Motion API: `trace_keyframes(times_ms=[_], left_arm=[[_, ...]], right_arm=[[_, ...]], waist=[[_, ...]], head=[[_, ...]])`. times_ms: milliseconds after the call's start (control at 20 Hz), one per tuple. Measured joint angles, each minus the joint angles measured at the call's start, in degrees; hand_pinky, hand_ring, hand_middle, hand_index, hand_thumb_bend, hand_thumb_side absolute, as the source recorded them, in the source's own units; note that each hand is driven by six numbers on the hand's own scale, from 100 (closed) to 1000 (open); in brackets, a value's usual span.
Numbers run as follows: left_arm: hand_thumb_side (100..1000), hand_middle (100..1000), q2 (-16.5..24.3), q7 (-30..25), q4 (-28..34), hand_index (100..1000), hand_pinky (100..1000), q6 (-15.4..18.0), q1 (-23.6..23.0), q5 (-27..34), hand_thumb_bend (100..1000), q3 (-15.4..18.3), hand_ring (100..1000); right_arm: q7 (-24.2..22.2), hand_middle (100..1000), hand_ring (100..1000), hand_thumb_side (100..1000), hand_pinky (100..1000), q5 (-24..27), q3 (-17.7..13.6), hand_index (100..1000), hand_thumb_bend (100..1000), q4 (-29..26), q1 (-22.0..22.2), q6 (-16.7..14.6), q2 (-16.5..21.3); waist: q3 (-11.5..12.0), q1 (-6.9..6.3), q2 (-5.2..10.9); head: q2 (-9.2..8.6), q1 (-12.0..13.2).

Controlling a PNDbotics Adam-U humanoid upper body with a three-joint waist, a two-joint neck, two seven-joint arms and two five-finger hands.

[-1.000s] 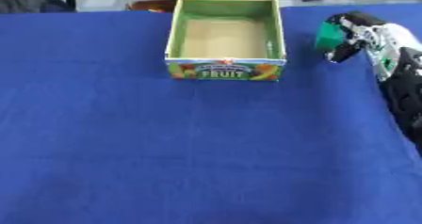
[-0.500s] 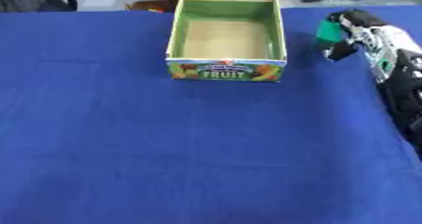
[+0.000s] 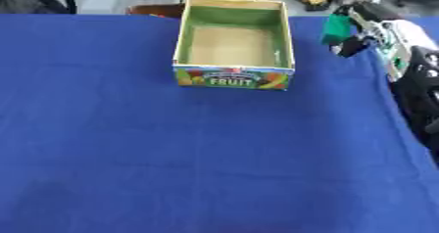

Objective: Pick up objects on the table and place them in the box.

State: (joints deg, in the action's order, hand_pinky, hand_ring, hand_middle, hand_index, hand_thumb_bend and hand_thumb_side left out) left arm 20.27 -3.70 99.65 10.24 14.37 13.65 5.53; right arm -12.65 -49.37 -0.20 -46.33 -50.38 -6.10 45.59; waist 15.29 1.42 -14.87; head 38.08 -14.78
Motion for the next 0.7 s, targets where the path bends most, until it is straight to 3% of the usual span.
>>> trace_keyframes(times_ms=[450, 700], left_arm=[[695, 713, 0.5, 0.0, 0.0, 822, 694, 0.0, -0.2, 0.0, 564, 0.0, 752], [695, 713, 0.5, 0.0, -0.2, 822, 694, 0.0, -0.3, 0.0, 565, 0.0, 752]], right_arm=[[-2.1, 100, 100, 115, 100, 5.4, 2.3, 159, 100, -7.3, -1.9, -2.1, -0.9], [-4.1, 100, 100, 126, 100, 6.0, 4.5, 168, 100, -9.9, -4.7, -3.2, -4.1]], waist=[[0.1, 1.1, 1.62], [0.9, 1.12, 1.86]], head=[[0.23, -0.2], [0.66, -0.5]])
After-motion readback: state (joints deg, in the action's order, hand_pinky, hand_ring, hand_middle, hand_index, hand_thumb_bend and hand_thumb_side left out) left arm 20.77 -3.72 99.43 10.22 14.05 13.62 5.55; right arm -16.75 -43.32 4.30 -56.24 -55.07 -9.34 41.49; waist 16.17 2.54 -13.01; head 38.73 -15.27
